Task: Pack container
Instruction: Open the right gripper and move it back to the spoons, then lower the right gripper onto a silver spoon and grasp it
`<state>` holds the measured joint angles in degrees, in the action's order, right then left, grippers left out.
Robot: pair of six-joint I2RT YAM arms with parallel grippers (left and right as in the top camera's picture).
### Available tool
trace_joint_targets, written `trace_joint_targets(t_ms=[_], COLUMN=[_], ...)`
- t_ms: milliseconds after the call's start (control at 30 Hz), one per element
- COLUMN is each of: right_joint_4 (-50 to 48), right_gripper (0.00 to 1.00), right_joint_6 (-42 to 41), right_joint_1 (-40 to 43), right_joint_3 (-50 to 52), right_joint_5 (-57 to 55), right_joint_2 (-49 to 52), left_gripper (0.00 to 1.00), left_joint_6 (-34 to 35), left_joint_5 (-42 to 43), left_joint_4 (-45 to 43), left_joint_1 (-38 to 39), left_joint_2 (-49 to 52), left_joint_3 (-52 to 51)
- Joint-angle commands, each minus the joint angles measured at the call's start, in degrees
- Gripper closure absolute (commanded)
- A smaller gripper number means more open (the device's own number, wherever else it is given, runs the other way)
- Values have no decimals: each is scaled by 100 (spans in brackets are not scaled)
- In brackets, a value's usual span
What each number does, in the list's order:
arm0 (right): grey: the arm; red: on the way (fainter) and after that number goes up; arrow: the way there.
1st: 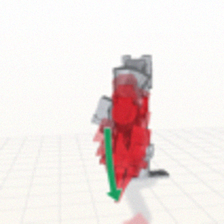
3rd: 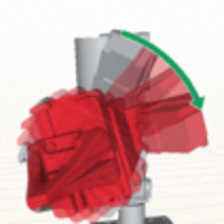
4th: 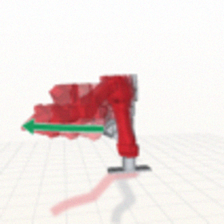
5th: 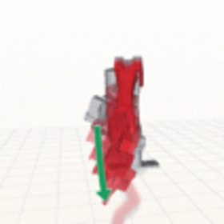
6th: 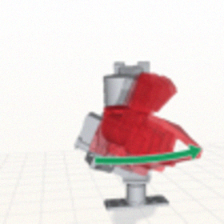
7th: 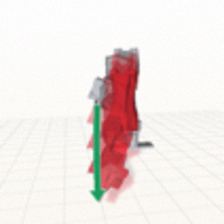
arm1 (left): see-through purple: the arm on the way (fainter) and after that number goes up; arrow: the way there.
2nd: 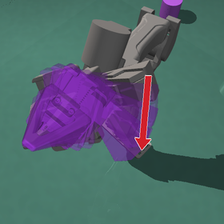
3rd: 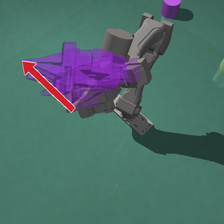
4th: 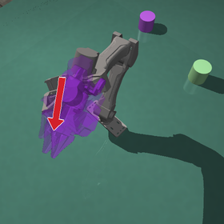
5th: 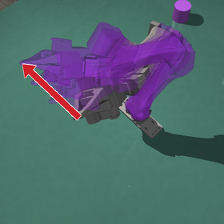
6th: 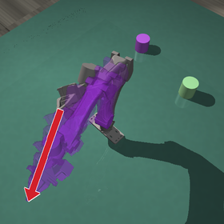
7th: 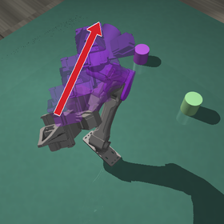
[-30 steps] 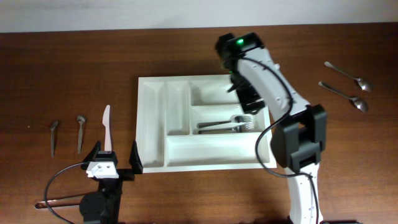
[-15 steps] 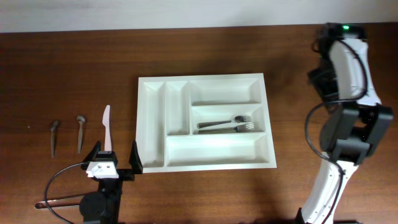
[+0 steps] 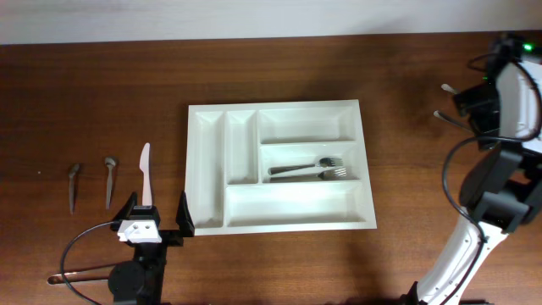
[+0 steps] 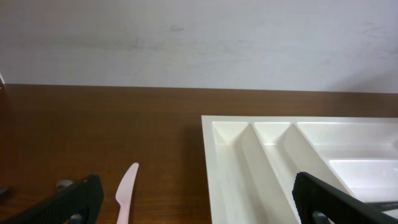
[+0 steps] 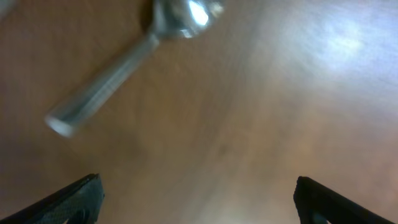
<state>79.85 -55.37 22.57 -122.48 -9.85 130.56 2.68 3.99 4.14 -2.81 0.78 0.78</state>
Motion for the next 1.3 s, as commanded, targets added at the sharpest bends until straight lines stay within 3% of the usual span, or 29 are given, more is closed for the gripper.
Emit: trace_joint_targets(t_ms=[0, 167, 467, 1267], right_joint_4=[-577, -1021, -610, -763], right_gripper=[1, 1, 1, 1], right_joint_6=[116, -37, -1725, -1886], right_joint_1=[343, 455, 407, 688], right_joint_3=[-55, -55, -55, -55], right_joint_5=[1360, 1386, 892, 680], right_joint_2=[-85, -85, 87, 833], left_gripper=[1, 1, 1, 1], left_joint_6=[35, 35, 35, 35], left_joint_5=[-61, -61, -61, -61], left_joint_4=[22, 22, 22, 22], left_joint_1=[-35, -35, -35, -35], left_joint_2=[-44, -44, -44, -44], left_joint_3=[-28, -28, -28, -31])
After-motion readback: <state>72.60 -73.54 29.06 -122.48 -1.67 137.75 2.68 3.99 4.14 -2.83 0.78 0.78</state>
